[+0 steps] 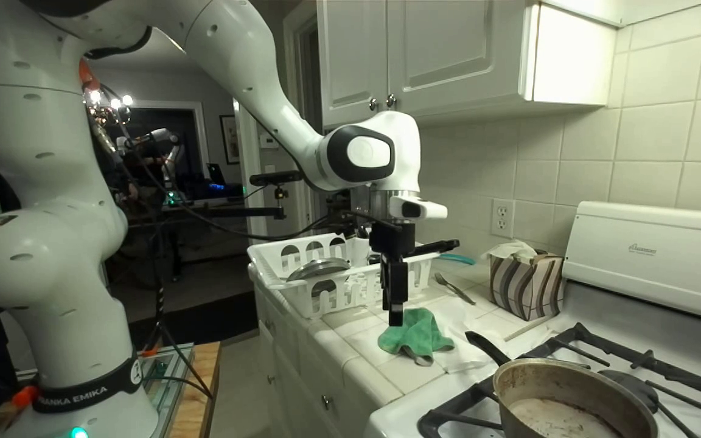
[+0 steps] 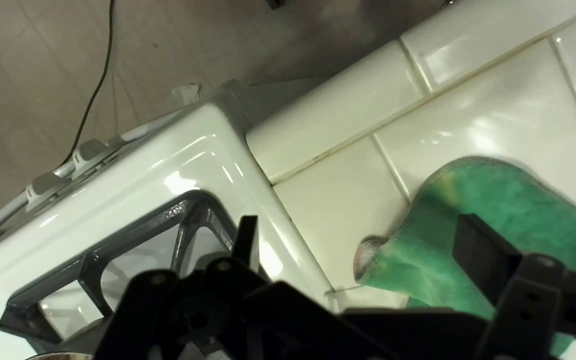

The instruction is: Put the pan on the stove, then close it

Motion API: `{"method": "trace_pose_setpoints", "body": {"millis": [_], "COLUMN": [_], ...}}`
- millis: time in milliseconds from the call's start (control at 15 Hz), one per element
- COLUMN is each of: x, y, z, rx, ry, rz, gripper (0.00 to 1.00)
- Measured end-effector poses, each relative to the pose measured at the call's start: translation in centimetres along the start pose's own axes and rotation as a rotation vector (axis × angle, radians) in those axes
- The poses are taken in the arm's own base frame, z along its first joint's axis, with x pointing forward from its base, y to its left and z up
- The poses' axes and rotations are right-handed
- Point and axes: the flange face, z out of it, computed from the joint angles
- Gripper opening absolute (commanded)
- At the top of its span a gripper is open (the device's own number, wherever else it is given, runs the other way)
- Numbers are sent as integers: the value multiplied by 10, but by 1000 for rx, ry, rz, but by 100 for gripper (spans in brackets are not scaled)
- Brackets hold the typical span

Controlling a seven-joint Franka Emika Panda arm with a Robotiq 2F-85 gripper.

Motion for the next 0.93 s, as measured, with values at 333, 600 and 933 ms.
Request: {"method": "trace_pose_setpoints", "body": {"millis": [333, 600, 933], "x": [0, -5, -36], "y": [-13, -56, -130], "z": [-7, -47, -103], "rx": [-11, -90, -143], "ry": [22, 75, 159], "rz": [-70, -238, -490], "gripper": [100, 100, 100]}}
